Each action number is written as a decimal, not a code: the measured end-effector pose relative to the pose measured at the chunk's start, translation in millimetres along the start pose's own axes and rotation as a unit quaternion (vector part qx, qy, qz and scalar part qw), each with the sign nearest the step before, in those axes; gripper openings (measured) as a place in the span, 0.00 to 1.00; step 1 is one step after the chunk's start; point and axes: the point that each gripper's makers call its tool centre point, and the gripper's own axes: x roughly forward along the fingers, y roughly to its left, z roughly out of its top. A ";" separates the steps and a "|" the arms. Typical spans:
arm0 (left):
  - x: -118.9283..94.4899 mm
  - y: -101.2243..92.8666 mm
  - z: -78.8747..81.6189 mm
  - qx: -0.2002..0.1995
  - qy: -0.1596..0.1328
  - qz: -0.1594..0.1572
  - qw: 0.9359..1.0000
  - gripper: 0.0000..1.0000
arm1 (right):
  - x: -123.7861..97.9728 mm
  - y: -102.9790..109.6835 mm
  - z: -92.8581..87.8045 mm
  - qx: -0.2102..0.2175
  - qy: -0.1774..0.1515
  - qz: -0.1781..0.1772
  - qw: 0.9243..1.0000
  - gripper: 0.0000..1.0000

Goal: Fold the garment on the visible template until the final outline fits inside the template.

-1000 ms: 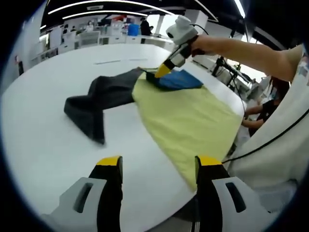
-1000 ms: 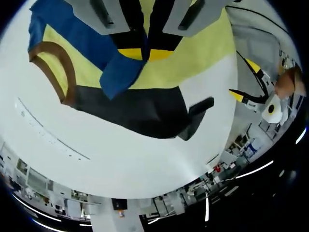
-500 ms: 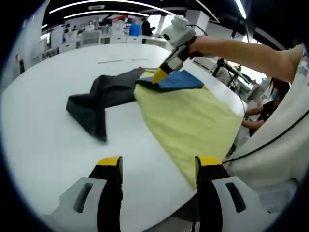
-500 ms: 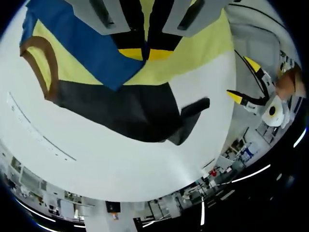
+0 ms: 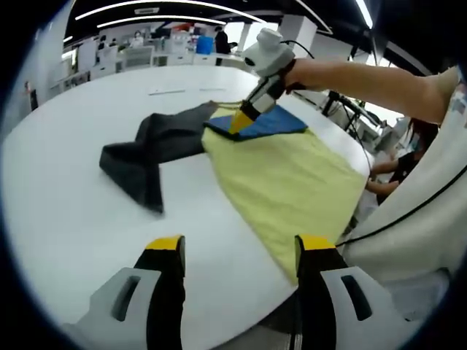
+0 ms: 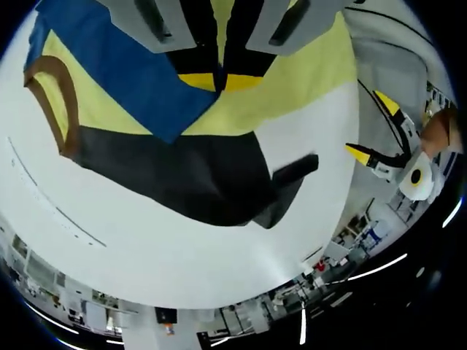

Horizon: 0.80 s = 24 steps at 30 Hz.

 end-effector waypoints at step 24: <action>4.3 -3.5 6.6 0.012 0.002 0.005 1.000 0.60 | -44.4 -26.1 -5.6 -0.027 -0.096 -0.064 0.993 0.63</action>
